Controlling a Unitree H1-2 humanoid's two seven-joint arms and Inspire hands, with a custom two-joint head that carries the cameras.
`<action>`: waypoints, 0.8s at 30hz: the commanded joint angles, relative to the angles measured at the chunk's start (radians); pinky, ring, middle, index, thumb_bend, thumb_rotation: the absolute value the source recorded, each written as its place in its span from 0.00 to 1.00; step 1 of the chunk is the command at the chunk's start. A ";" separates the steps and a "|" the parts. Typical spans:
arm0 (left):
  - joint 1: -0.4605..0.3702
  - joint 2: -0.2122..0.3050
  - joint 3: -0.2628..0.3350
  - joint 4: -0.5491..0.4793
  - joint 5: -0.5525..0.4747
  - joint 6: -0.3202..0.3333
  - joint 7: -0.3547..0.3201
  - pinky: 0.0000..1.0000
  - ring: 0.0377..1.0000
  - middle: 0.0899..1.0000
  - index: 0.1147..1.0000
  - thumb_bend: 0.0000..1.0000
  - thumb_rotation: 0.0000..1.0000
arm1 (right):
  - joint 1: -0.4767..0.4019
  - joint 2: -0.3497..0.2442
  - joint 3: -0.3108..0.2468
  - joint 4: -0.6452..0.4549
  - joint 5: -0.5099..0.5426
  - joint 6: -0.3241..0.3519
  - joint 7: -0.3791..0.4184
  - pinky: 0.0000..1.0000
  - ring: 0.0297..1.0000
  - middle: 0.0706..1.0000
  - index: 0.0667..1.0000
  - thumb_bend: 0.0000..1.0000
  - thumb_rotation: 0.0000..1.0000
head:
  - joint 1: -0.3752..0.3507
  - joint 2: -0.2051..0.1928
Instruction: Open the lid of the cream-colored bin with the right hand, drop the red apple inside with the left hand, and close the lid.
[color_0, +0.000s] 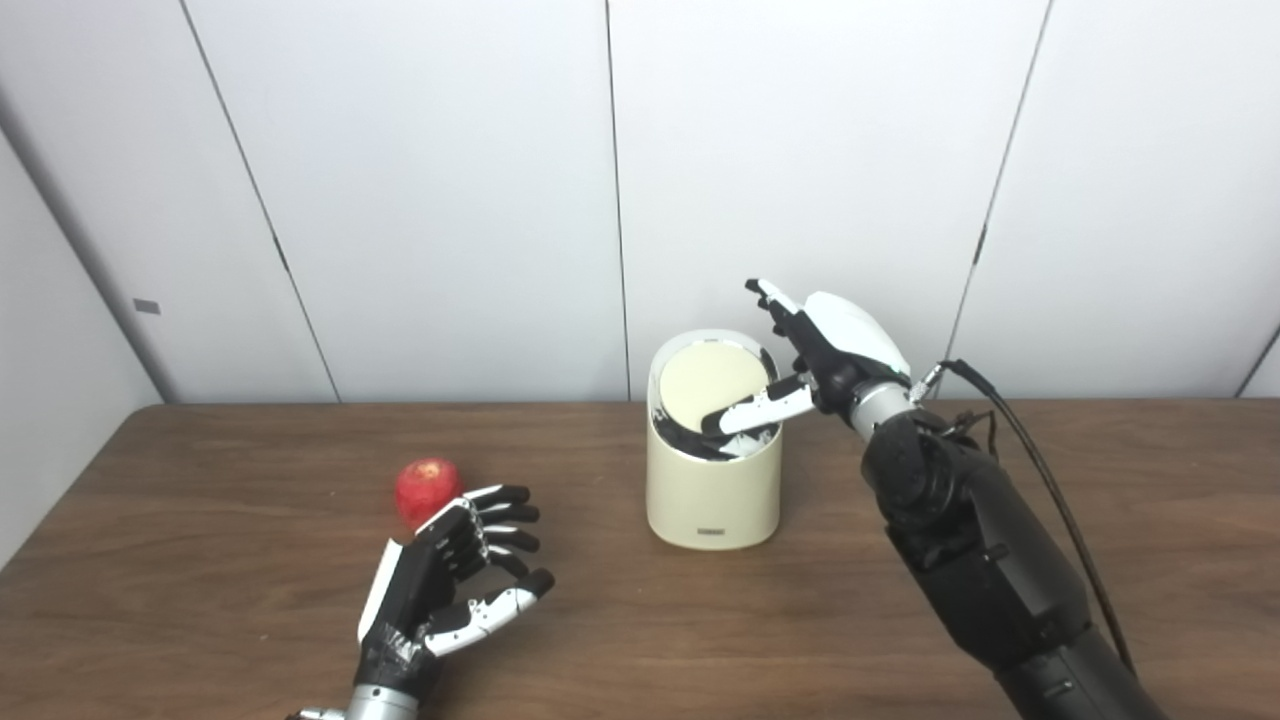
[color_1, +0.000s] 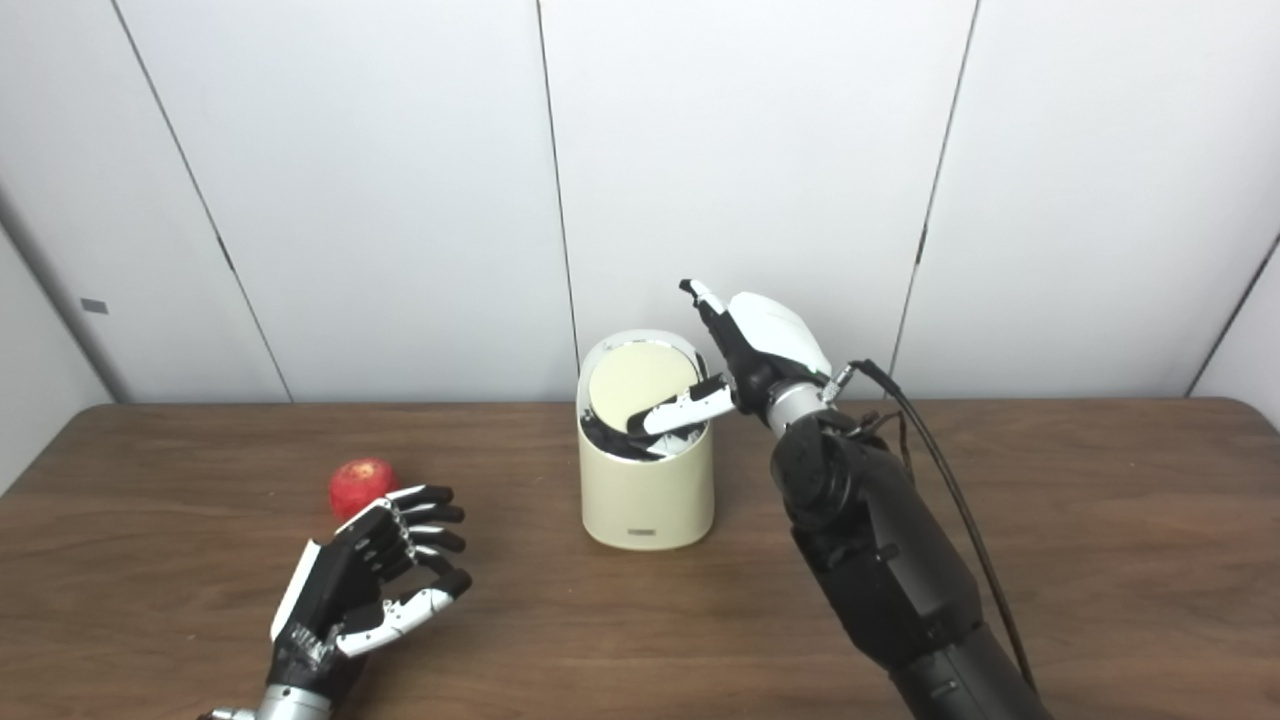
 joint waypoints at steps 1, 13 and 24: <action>0.029 -0.016 -0.012 0.007 -0.010 0.000 0.002 0.47 0.58 0.65 0.69 0.67 0.02 | -0.049 -0.008 0.010 0.000 -0.038 -0.003 -0.022 0.65 0.84 0.91 0.95 0.83 0.37 | 0.001 0.000; 0.040 -0.018 -0.015 -0.019 -0.009 0.020 0.005 0.47 0.59 0.65 0.69 0.67 0.04 | -0.042 0.041 -0.038 0.042 -0.195 0.009 0.033 0.58 0.76 0.86 0.89 0.81 0.22 | 0.004 0.014; 0.042 -0.014 -0.016 -0.026 -0.004 0.020 0.005 0.48 0.58 0.65 0.70 0.66 0.03 | -0.016 0.065 -0.074 0.041 -0.286 0.009 0.082 0.57 0.77 0.85 0.86 0.79 0.20 | 0.003 0.020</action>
